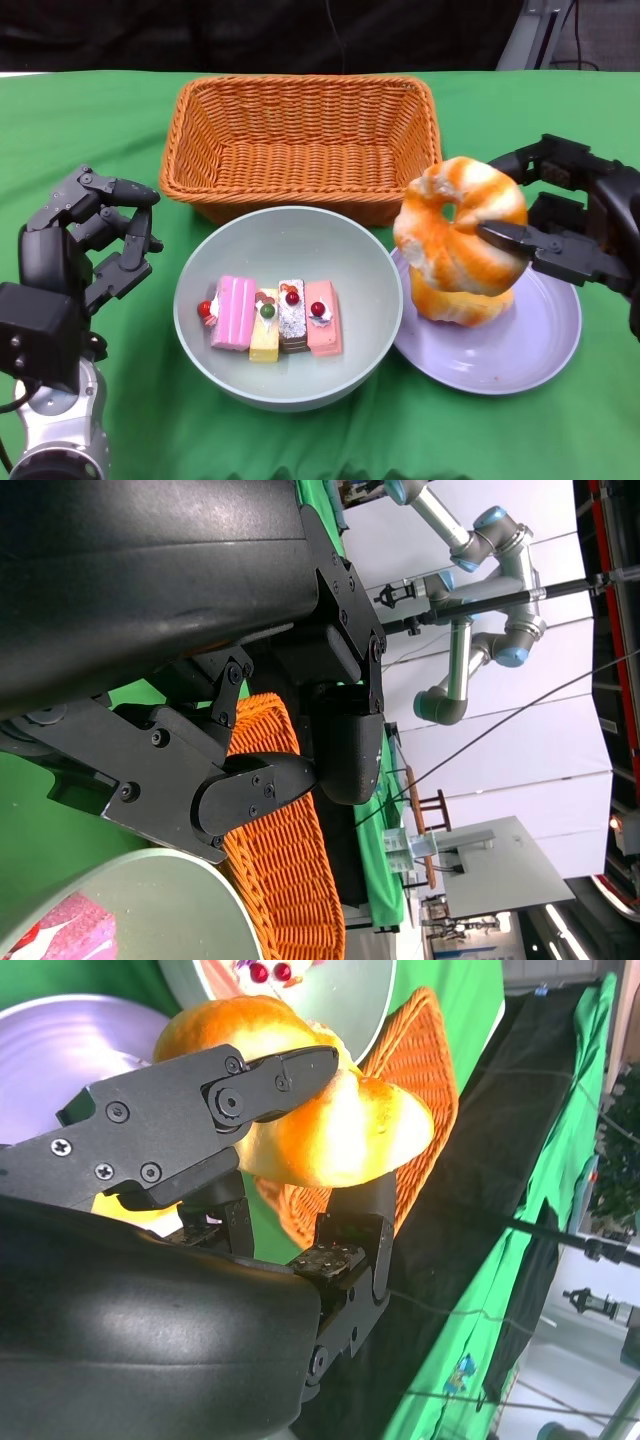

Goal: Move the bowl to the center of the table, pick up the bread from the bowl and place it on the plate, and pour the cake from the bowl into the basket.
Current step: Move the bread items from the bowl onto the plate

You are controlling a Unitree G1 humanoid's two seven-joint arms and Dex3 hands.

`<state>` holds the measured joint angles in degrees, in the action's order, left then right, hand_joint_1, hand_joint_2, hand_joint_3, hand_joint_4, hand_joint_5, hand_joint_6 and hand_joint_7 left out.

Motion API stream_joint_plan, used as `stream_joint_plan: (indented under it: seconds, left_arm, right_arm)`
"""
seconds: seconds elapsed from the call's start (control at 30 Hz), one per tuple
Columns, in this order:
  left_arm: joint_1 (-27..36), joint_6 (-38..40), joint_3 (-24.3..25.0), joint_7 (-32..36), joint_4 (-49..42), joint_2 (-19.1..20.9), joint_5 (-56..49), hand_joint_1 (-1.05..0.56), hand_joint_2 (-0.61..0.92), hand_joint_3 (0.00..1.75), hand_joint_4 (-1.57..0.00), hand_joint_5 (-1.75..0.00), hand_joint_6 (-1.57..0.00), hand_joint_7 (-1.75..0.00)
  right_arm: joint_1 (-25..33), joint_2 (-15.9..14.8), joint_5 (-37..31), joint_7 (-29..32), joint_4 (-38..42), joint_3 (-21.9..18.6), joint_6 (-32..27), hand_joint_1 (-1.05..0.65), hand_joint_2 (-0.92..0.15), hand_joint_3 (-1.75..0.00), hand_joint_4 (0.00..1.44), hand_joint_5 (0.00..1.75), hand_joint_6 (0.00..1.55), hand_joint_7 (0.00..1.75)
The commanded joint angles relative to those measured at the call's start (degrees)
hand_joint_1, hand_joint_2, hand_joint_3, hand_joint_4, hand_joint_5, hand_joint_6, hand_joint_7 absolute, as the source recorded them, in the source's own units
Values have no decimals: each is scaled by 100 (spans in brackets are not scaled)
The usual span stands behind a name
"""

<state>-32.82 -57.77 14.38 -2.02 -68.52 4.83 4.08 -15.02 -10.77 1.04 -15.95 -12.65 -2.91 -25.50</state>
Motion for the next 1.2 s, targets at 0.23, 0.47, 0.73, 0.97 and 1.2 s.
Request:
stream_joint_plan:
  seconds: [0.23,0.47,0.73,0.97,1.2]
  left_arm:
    - [-38,-41,15,40,-24,172,-43,-20,70,80,-85,-149,-85,-115]
    - [-24,-28,21,10,-33,191,-26,-19,70,81,-85,-148,-85,-115]
    - [-23,-40,36,-75,-37,206,16,-17,71,80,-85,-147,-85,-114]
    - [-12,-100,34,-75,-17,206,10,-17,71,78,-85,-147,-85,-114]
    - [9,-120,32,-129,-2,191,31,-16,72,78,-84,-147,-85,-113]
  right_arm:
    - [105,-179,110,107,418,-276,57,-8,-92,-30,51,174,48,133]
    - [-61,-170,115,207,991,-320,-2,-9,-92,-31,48,172,47,130]
    - [-278,-176,142,224,1720,-313,-22,-11,-92,-31,47,162,53,117]
    - [-463,-165,35,255,2267,-191,26,-13,-92,-28,47,158,53,114]
    - [-513,-169,-134,382,2593,-4,275,-12,-92,-22,48,157,55,112]
